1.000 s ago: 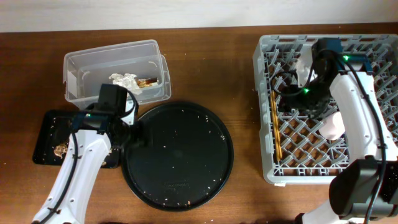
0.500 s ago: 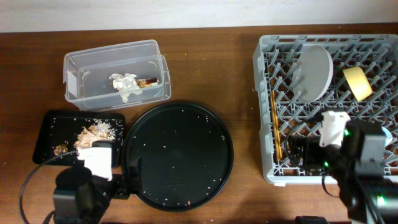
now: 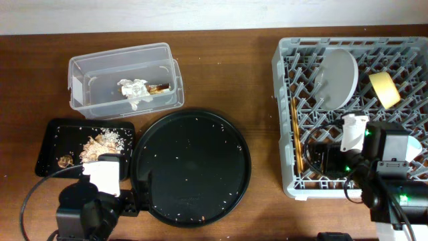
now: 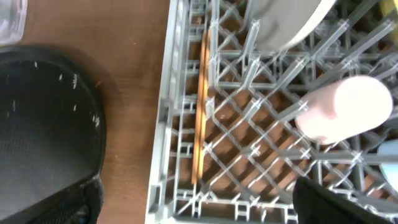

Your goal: Sort waste into correct bins and load items into the dishwasher rack

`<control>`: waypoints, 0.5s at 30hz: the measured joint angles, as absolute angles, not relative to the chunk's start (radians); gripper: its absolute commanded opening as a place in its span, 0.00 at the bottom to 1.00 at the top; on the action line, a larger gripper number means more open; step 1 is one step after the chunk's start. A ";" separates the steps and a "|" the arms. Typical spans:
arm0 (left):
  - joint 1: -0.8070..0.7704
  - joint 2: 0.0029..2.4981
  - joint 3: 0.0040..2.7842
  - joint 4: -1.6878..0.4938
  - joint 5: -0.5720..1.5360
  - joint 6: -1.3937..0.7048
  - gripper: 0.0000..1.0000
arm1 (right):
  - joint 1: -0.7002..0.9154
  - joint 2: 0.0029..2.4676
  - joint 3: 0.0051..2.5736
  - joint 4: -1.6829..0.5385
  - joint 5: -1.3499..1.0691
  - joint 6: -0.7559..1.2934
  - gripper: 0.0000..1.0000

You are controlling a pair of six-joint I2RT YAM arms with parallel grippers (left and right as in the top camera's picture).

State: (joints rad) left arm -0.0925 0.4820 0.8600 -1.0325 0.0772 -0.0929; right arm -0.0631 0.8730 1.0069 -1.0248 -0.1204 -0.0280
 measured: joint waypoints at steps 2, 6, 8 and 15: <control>-0.093 0.482 0.860 -1.032 0.077 -0.093 0.99 | -0.047 0.823 0.969 -0.914 -0.113 -0.030 0.98; -0.093 0.482 0.858 -1.034 0.077 -0.093 0.99 | 0.007 0.481 0.658 -0.547 -0.113 -0.022 0.98; -0.093 0.479 0.855 -1.036 0.077 -0.093 0.99 | 0.007 0.301 0.487 -0.440 -0.118 -0.017 0.99; -0.093 0.481 0.854 -1.035 0.077 -0.093 0.99 | 0.007 0.013 0.116 0.015 -0.121 -0.004 0.98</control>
